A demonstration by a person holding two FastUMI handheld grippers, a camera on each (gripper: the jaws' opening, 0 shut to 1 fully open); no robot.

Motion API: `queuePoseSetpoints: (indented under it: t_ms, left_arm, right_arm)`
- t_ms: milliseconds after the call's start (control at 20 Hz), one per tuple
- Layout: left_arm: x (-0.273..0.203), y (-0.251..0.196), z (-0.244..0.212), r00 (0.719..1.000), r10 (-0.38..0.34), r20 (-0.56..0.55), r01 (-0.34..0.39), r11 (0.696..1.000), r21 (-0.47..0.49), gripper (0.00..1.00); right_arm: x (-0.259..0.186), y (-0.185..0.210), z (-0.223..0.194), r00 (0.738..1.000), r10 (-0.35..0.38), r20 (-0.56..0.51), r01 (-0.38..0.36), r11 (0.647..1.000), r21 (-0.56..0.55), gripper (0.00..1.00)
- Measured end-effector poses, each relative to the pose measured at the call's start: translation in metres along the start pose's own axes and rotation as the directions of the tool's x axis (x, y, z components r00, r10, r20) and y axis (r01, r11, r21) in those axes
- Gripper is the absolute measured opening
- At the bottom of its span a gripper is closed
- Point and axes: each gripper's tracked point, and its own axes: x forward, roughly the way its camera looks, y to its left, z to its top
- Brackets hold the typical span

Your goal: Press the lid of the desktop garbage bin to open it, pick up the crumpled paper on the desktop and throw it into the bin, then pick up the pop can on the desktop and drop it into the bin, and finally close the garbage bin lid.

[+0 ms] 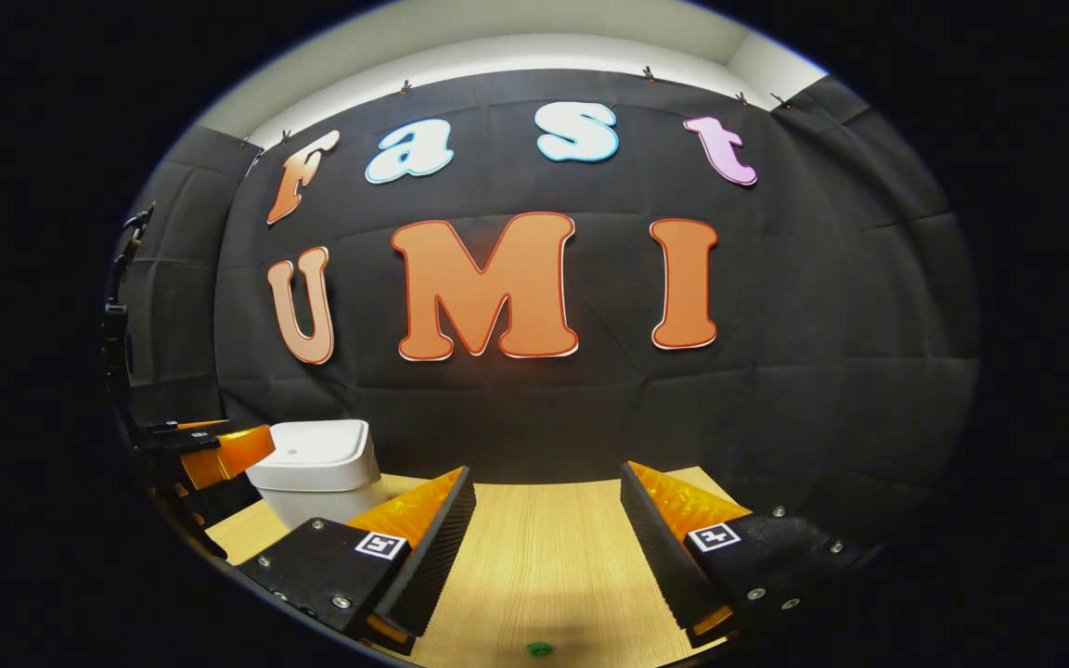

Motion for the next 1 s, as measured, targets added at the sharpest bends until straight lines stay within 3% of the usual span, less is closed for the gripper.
queuePoseSetpoints:
  t_ms: [350, 1000]
  left_arm:
    - [-0.0007, 0.0111, 0.0107, 0.999, 0.03, 0.022, -0.03, 0.999, 0.016, 0.94]
    - [0.0086, 0.0137, 0.009, 1.0, 0.017, 0.015, -0.018, 0.999, 0.038, 0.94]
  right_arm:
    - [0.0023, 0.0042, -0.002, 1.0, 0.007, -0.007, -0.007, 1.0, -0.009, 0.94]
    - [0.0084, 0.0053, -0.0038, 1.0, 0.006, -0.014, -0.006, 1.0, -0.016, 0.94]
